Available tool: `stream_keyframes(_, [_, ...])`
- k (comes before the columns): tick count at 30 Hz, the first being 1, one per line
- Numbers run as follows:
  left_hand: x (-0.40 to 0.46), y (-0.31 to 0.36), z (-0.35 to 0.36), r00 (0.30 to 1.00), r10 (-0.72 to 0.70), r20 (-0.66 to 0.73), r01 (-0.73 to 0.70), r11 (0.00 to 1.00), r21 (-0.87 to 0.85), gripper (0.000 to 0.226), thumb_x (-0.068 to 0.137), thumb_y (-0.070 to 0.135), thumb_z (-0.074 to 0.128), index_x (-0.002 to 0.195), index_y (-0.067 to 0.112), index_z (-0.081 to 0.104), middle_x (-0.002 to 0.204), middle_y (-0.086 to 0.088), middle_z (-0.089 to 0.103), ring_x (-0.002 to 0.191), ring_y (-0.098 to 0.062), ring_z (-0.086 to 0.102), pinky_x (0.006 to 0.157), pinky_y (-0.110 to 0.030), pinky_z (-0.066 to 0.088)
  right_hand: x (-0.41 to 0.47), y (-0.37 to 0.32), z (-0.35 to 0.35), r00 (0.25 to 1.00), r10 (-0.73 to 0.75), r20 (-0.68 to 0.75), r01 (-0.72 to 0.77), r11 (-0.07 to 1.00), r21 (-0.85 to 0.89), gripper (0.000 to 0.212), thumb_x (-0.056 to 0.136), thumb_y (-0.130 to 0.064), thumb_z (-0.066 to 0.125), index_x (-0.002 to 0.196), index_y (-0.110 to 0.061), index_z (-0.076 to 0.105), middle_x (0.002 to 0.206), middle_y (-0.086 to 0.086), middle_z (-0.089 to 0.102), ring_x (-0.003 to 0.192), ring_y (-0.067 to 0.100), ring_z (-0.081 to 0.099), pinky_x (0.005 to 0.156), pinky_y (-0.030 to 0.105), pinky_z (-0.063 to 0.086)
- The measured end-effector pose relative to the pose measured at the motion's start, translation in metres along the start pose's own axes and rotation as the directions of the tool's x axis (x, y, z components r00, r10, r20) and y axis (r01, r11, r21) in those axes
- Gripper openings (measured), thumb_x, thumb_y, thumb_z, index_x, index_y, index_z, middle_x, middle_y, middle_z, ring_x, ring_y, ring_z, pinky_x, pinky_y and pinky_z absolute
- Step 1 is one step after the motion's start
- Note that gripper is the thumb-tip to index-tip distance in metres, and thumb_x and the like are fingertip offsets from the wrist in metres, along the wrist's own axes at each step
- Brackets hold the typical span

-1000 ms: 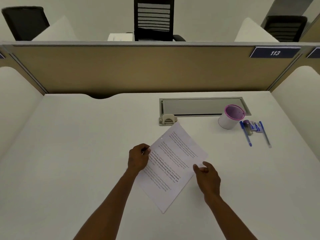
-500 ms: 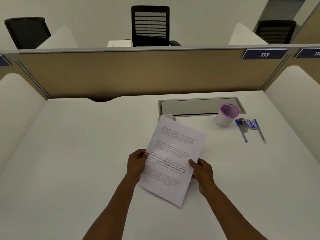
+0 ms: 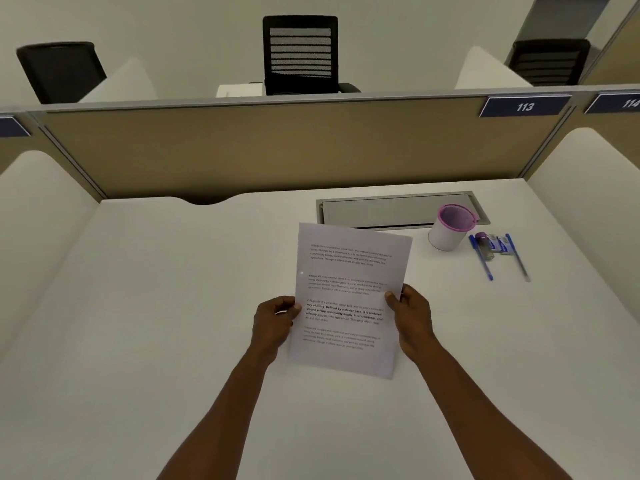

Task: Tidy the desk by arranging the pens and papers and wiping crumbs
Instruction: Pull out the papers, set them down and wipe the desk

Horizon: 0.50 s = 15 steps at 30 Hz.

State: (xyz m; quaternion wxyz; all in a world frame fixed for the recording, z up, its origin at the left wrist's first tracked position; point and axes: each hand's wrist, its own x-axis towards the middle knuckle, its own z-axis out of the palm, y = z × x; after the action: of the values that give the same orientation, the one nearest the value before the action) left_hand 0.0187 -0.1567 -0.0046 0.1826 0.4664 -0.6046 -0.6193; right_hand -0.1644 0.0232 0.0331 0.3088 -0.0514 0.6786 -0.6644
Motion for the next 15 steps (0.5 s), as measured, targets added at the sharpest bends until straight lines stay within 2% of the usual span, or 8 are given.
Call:
stream_keyframes(4, [-0.003,0.011,0.000,0.999,0.052,0.007,-0.053,0.998,0.035,0.014,0.093,0.010,0.064,0.095,0.017,0.075,0.092,0.003,0.077,0.090,-0.021,0.072,0.079,-0.040,0.058,0.001,-0.013,0.003,0.997,-0.070,0.034,0.071,0.997,-0.023,0.017,0.096,-0.008,0.055,0.105,-0.015,0.067,0.102,0.002,0.074,0.090,0.024,0.071,0.070,0.033,0.057])
stream_keyframes(8, [-0.006,0.017,0.000,0.997,0.075,0.036,-0.077,0.995,0.059,0.018,0.094,0.008,0.060,0.097,0.018,0.074,0.091,0.005,0.077,0.091,-0.022,0.071,0.081,-0.040,0.057,0.003,-0.019,0.002,0.993,-0.108,0.054,0.109,0.994,-0.031,0.016,0.096,-0.008,0.055,0.107,-0.012,0.066,0.103,0.004,0.074,0.092,0.027,0.071,0.072,0.035,0.056])
stream_keyframes(12, [-0.009,0.034,-0.006,0.986,0.149,0.074,-0.150,0.989,0.017,0.028,0.096,0.007,0.057,0.113,0.022,0.073,0.107,0.009,0.076,0.104,-0.014,0.069,0.091,-0.035,0.054,0.002,-0.029,-0.003,0.986,-0.151,0.071,0.154,0.988,-0.032,0.019,0.096,-0.007,0.055,0.111,-0.011,0.066,0.105,0.005,0.073,0.093,0.025,0.070,0.074,0.032,0.056])
stream_keyframes(15, [-0.010,0.055,-0.009,0.965,0.238,0.111,-0.233,0.971,-0.055,0.033,0.097,0.006,0.054,0.122,0.023,0.069,0.115,0.008,0.073,0.108,-0.014,0.068,0.092,-0.034,0.054,0.001,-0.036,-0.003,0.981,-0.169,0.092,0.171,0.985,-0.011,0.021,0.096,-0.006,0.054,0.114,-0.010,0.065,0.105,0.005,0.073,0.092,0.023,0.071,0.073,0.031,0.058])
